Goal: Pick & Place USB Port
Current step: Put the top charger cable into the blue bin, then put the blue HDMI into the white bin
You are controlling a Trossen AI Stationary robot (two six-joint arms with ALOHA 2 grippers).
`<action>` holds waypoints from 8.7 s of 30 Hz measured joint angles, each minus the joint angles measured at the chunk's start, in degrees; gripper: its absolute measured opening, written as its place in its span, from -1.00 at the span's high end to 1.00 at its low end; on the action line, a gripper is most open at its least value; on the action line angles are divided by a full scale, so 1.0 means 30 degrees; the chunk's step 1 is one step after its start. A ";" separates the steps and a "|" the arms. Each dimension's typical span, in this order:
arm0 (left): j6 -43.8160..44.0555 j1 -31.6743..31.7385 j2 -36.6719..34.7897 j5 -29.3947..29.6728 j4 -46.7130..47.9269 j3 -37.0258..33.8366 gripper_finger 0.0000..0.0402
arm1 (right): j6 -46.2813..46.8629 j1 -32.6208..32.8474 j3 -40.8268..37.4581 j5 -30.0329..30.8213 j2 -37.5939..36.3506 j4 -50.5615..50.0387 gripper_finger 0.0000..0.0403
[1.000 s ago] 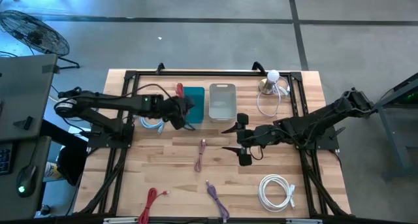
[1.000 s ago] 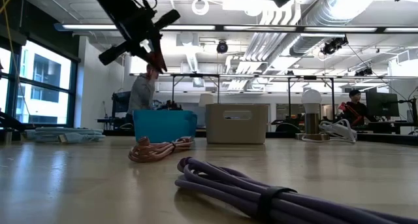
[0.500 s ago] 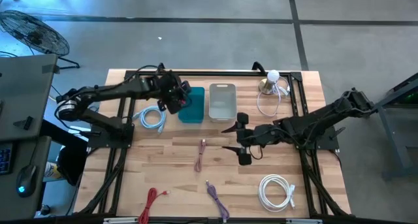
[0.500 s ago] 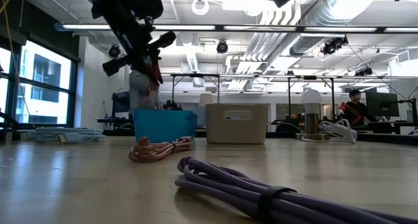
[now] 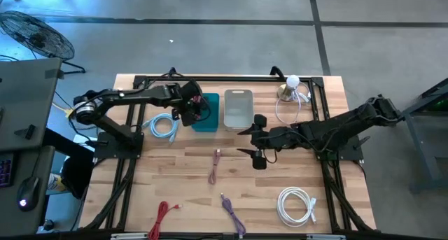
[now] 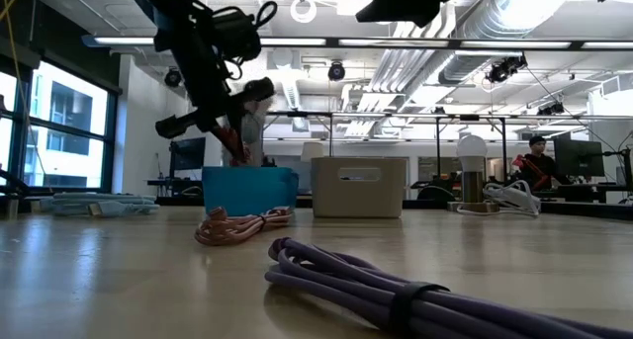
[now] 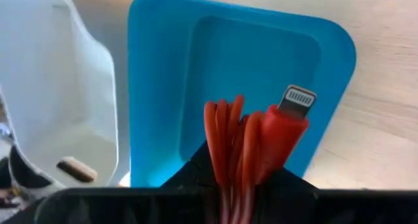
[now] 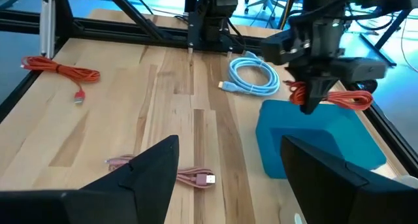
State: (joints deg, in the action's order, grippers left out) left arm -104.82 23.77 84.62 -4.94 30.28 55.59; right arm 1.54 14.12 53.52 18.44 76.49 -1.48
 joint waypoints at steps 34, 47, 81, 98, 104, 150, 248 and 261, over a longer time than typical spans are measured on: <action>0.7722 -0.1188 0.0919 -0.0012 -0.2760 -0.0022 0.75 | 0.0036 -0.0209 -0.0002 -0.0335 0.0002 -0.0590 -0.29; 0.9642 -0.1183 0.0919 0.0488 -0.3062 -0.0022 0.74 | 0.0196 -0.0209 -0.0007 -0.0830 0.0007 -0.0729 -0.28; 1.2586 -0.1181 0.0919 0.1114 -0.2266 -0.0015 0.68 | 0.0990 -0.0202 -0.0007 -0.0807 0.0022 -0.1005 -0.28; 1.1884 -0.1188 0.0919 -0.1080 -0.2330 -0.0015 0.03 | 0.0990 -0.0202 -0.0007 -0.0837 0.0022 -0.1239 -0.28; 1.1951 -0.1184 0.0919 -0.0551 -0.2356 -0.0015 0.03 | 0.0990 -0.0188 -0.0007 -0.0883 0.0022 -0.1366 -0.28; 2.9829 -1.0327 -0.9311 0.2473 0.0967 0.4007 0.03 | -0.0103 0.3413 -0.0007 -0.2185 0.0022 -0.0490 -0.28; 3.8870 -1.3529 -1.5867 1.1537 1.6235 -0.1562 0.03 | 0.0480 0.3900 -0.0007 -0.0765 0.0007 -0.0395 -0.28; 3.4349 -0.8595 -1.4263 1.1910 1.6468 0.3895 0.03 | 0.0487 0.3900 -0.0007 -0.0771 0.0000 -0.0192 -0.28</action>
State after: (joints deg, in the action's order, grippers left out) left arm -1.77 -2.02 41.83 30.79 79.68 67.28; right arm 3.01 25.82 53.49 16.12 76.49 -2.05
